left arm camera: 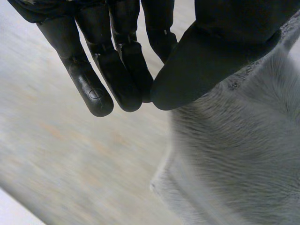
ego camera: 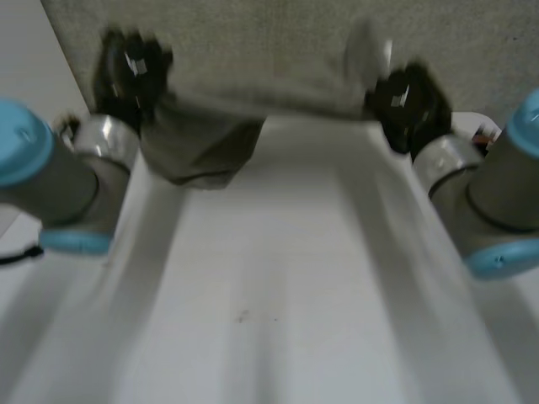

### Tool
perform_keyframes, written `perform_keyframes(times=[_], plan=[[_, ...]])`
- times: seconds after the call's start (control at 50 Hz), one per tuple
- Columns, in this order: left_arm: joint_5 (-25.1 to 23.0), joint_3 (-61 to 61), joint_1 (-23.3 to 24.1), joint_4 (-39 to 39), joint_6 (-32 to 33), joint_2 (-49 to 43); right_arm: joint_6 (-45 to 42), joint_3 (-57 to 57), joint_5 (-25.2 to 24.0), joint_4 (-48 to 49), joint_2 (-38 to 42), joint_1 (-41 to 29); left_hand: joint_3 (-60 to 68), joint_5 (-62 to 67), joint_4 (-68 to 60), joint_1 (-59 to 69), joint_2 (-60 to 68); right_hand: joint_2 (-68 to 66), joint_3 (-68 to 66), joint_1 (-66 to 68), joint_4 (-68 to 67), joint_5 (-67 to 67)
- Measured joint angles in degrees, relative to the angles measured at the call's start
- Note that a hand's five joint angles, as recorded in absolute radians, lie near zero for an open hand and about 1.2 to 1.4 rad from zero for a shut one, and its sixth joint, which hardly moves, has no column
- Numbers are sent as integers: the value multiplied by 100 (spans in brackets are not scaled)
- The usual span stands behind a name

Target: Fold the towel.

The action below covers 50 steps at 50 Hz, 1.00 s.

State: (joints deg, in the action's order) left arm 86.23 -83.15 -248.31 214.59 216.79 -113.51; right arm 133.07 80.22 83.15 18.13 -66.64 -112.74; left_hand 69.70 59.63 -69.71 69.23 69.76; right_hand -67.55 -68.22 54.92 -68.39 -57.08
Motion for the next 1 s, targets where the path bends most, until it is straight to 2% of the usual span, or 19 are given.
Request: perform_keyframes(times=[0.12,0.24,0.34,0.46,0.54,0.56,0.58,0.62,0.64,0.76,0.88,1.0], plan=[[-187,-1131,37,41,-14,-324,17,399,5,-491,629,-24,0,0,0,0,0,0,0,0,0,-2],[-236,-1728,146,-4,-31,-600,110,522,38,-910,1021,-24,0,2,0,0,0,0,0,0,0,-3],[-229,-1905,208,-135,-40,-582,261,552,49,-1110,963,5,0,1,0,0,3,0,0,0,0,-3],[-226,-2024,270,-662,-44,-310,640,735,38,-1226,519,47,0,0,0,0,3,0,0,0,0,-2],[-236,-2026,258,-1029,-52,-135,858,956,24,-1211,286,145,-1446,-1443,1453,-1529,-1461,0,0,0,0,-3],[-236,-2026,258,-1029,-52,-135,858,956,24,-1211,286,145,-1446,-1443,1453,-1529,-1461,0,0,0,0,-3],[-242,-2012,230,-1158,-62,-67,955,1058,14,-1193,221,224,-2444,-2459,2461,-2482,-2455,0,0,0,0,-3],[-247,-1985,198,-1214,-88,-36,1040,1121,4,-1181,195,291,-2556,-2559,2566,-2517,-2591,0,0,0,0,-2],[-255,-1954,146,-1257,-148,-21,1123,1148,-6,-1173,192,347,-3394,-3396,3402,-3439,-3457,0,0,0,0,-5],[-499,-1785,-247,-1619,-739,-6,1466,1145,-42,-1155,255,522,-4412,-4418,4421,-4348,-4421,0,0,0,0,-3],[-1120,-1614,-804,-2330,-1538,3,1671,1112,-56,-1146,337,584,-4521,-4537,4541,-4436,-4532,0,0,0,0,-3],[-1463,-1622,-1156,-2660,-1829,24,1698,1102,-60,-1143,374,585,-4521,-4536,4541,-4436,-4532,0,0,0,0,-3]])
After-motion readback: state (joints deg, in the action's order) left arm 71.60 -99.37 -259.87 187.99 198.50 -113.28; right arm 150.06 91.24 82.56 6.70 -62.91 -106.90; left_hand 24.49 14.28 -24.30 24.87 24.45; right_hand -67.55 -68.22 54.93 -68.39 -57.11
